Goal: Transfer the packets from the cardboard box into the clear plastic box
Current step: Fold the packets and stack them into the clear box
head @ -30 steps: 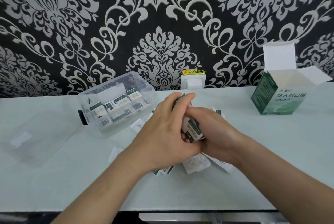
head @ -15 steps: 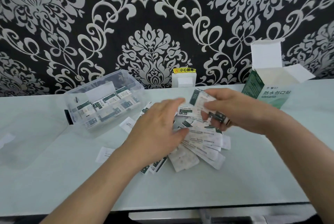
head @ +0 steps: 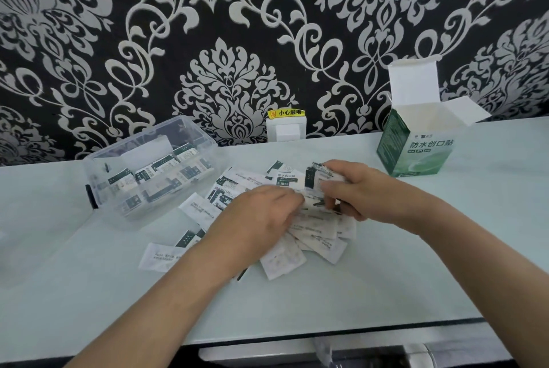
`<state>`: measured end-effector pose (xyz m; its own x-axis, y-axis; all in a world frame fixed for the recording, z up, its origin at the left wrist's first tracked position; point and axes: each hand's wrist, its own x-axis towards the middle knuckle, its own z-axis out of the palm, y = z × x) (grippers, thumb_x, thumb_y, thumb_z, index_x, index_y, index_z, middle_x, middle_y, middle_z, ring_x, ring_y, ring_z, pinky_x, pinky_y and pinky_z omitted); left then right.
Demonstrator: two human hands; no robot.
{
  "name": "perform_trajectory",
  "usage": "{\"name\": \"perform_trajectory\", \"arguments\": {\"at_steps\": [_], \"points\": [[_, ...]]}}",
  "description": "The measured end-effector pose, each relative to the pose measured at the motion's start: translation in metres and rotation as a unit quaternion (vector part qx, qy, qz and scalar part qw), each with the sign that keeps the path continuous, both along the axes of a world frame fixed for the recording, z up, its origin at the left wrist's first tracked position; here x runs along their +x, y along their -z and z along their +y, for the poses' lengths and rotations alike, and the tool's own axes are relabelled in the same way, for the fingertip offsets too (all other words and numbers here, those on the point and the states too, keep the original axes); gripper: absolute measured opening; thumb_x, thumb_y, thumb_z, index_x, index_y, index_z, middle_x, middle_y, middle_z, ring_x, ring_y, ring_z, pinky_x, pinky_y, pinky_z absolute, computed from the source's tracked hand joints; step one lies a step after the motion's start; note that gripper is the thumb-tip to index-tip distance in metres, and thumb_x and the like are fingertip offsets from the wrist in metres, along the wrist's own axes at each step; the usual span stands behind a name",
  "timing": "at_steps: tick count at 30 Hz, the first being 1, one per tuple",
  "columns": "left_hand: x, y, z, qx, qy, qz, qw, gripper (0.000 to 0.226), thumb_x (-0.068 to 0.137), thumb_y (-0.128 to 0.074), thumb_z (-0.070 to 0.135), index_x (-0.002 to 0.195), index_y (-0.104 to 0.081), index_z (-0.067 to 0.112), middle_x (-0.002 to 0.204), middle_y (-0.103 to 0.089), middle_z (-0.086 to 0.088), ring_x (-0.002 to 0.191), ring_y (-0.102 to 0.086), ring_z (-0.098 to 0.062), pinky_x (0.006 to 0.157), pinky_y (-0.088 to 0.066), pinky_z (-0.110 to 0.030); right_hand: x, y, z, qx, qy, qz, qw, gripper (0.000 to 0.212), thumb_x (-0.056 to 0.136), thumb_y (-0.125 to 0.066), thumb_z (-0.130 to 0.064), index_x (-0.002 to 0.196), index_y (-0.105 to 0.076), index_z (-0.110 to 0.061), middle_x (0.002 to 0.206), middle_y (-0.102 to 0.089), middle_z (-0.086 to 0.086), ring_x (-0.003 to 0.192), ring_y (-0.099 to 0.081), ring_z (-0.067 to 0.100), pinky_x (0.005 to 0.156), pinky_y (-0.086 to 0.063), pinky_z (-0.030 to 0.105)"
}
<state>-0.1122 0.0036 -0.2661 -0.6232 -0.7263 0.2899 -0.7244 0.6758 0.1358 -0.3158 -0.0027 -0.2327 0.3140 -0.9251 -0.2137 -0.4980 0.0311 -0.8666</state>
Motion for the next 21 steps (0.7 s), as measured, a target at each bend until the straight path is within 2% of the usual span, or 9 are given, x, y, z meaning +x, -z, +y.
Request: {"name": "perform_trajectory", "arguments": {"at_steps": [1, 4, 6, 9, 10, 12, 15, 19, 21], "points": [[0.0, -0.002, -0.001, -0.019, -0.002, 0.036, 0.999, 0.02, 0.089, -0.049, 0.014, 0.099, -0.065, 0.01, 0.094, -0.067, -0.004, 0.085, -0.062, -0.025, 0.068, -0.055, -0.036, 0.0, 0.0, 0.0, -0.001, 0.018, -0.03, 0.999, 0.015, 0.101, -0.048, -0.025, 0.094, -0.059, -0.018, 0.073, -0.059, -0.001, 0.054, -0.04, 0.013, 0.047, -0.031, 0.023], [0.002, -0.017, -0.002, -0.048, -0.021, 0.125, 0.991, 0.03, 0.084, -0.055, -0.003, 0.109, -0.064, 0.01, 0.097, -0.055, -0.005, 0.083, -0.054, -0.022, 0.063, -0.051, -0.037, 0.002, -0.005, -0.001, 0.06, 0.082, -0.16, 0.982, 0.024, 0.102, -0.046, -0.034, 0.094, -0.062, -0.018, 0.077, -0.059, 0.003, 0.061, -0.042, 0.016, 0.049, -0.031, 0.022], [0.005, -0.025, -0.002, -0.044, -0.021, 0.155, 0.987, 0.035, 0.083, -0.048, -0.003, 0.11, -0.064, 0.014, 0.094, -0.046, -0.003, 0.077, -0.047, -0.019, 0.058, -0.047, -0.037, 0.005, -0.009, 0.003, 0.112, 0.082, -0.202, 0.969, 0.026, 0.101, -0.046, -0.036, 0.101, -0.064, -0.017, 0.079, -0.059, 0.007, 0.064, -0.056, 0.019, 0.049, -0.038, 0.022], [0.008, -0.033, 0.0, -0.028, 0.011, 0.162, 0.986, 0.038, 0.086, -0.04, 0.004, 0.111, -0.06, 0.024, 0.091, -0.041, 0.0, 0.075, -0.045, -0.018, 0.057, -0.045, -0.039, 0.019, -0.013, 0.011, 0.185, 0.031, -0.252, 0.949, 0.03, 0.099, -0.047, -0.04, 0.102, -0.064, -0.015, 0.08, -0.058, 0.013, 0.076, -0.071, 0.036, 0.051, -0.051, 0.027], [0.009, -0.033, 0.0, -0.02, 0.02, 0.158, 0.987, 0.036, 0.088, -0.037, 0.01, 0.112, -0.057, 0.028, 0.091, -0.041, 0.001, 0.075, -0.046, -0.017, 0.057, -0.045, -0.038, 0.023, -0.013, 0.013, 0.209, 0.013, -0.268, 0.94, 0.034, 0.097, -0.048, -0.043, 0.102, -0.064, -0.013, 0.081, -0.058, 0.014, 0.075, -0.071, 0.038, 0.049, -0.051, 0.027], [0.011, -0.033, 0.0, -0.002, 0.025, 0.16, 0.987, 0.032, 0.09, -0.039, 0.017, 0.115, -0.053, 0.031, 0.091, -0.045, 0.004, 0.076, -0.049, -0.013, 0.06, -0.048, -0.035, 0.029, -0.013, 0.015, 0.239, -0.01, -0.288, 0.927, 0.042, 0.094, -0.048, -0.047, 0.105, -0.061, -0.009, 0.083, -0.061, 0.016, 0.063, -0.066, 0.032, 0.044, -0.045, 0.024], [0.013, -0.036, 0.001, 0.052, -0.04, 0.223, 0.973, 0.031, 0.091, -0.061, 0.015, 0.119, -0.057, 0.028, 0.085, -0.053, 0.016, 0.078, -0.054, -0.001, 0.071, -0.048, -0.022, 0.033, -0.012, 0.014, 0.264, -0.025, -0.323, 0.908, 0.04, 0.093, -0.051, -0.045, 0.108, -0.057, -0.009, 0.085, -0.061, 0.015, 0.053, -0.047, 0.018, 0.04, -0.033, 0.017], [0.014, -0.041, 0.002, 0.093, -0.133, 0.288, 0.944, 0.032, 0.082, -0.074, 0.021, 0.11, -0.061, 0.031, 0.087, -0.06, 0.009, 0.08, -0.055, -0.01, 0.072, -0.048, -0.029, 0.034, -0.01, 0.012, 0.29, -0.04, -0.359, 0.886, 0.024, 0.098, -0.049, -0.03, 0.108, -0.055, -0.009, 0.084, -0.059, 0.014, 0.051, -0.043, 0.014, 0.04, -0.031, 0.016], [0.012, -0.044, 0.005, 0.102, -0.145, 0.316, 0.932, 0.034, 0.08, -0.075, 0.026, 0.111, -0.061, 0.033, 0.095, -0.06, 0.013, 0.087, -0.057, -0.006, 0.078, -0.051, -0.029, 0.037, -0.01, 0.011, 0.29, -0.023, -0.376, 0.879, 0.021, 0.099, -0.044, -0.021, 0.109, -0.056, -0.008, 0.082, -0.059, 0.014, 0.052, -0.046, 0.016, 0.04, -0.035, 0.018]]}}
